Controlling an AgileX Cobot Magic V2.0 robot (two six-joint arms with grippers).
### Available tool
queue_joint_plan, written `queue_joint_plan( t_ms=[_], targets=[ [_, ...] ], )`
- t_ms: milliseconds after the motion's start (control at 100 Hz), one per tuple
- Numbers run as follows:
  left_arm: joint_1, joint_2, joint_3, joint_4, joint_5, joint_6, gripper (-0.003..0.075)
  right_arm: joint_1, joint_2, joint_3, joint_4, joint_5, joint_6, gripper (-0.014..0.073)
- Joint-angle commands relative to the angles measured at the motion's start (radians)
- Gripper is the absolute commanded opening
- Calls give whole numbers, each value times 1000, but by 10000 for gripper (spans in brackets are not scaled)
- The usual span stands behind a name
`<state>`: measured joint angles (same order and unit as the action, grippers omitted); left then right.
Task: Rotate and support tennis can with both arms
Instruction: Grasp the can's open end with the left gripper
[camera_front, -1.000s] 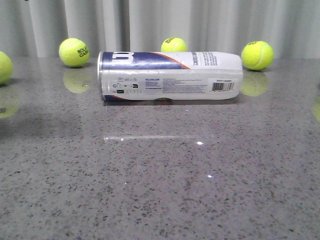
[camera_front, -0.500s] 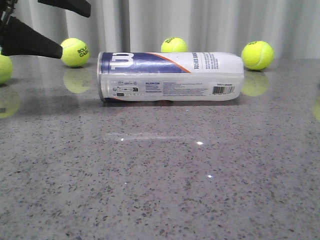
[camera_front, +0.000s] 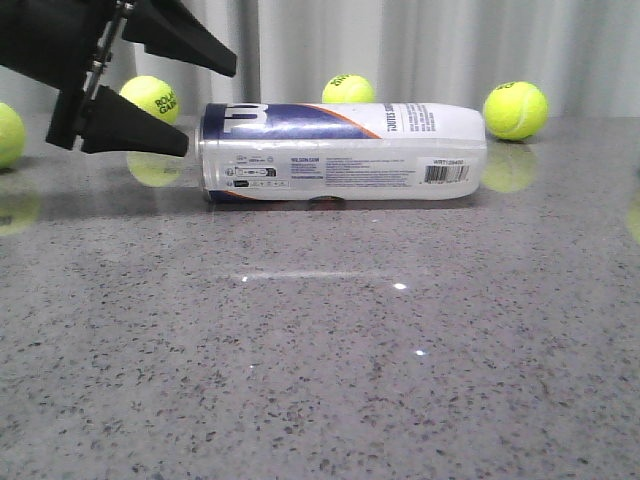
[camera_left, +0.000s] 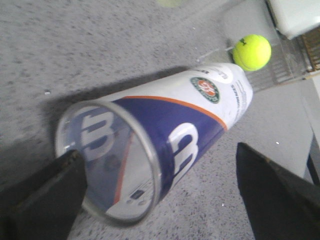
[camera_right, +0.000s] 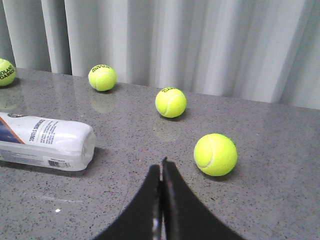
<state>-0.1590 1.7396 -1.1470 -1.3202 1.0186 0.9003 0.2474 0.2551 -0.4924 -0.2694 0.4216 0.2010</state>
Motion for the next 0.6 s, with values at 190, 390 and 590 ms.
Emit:
queue_joint_plan(
  t_ms=[190,390,590],
  targets=[
    [-45,17,-55,-167,75,58,582,-7,10,-26,-24,-82,-1,-69],
    [-47,46,-55,-177,105,63,364,-7,10,-26,-24,-82,-1,-69],
    [-47,55,-55,-185,136,125,-18,-7,10,-26,-24,-82,-1,-69]
  ],
)
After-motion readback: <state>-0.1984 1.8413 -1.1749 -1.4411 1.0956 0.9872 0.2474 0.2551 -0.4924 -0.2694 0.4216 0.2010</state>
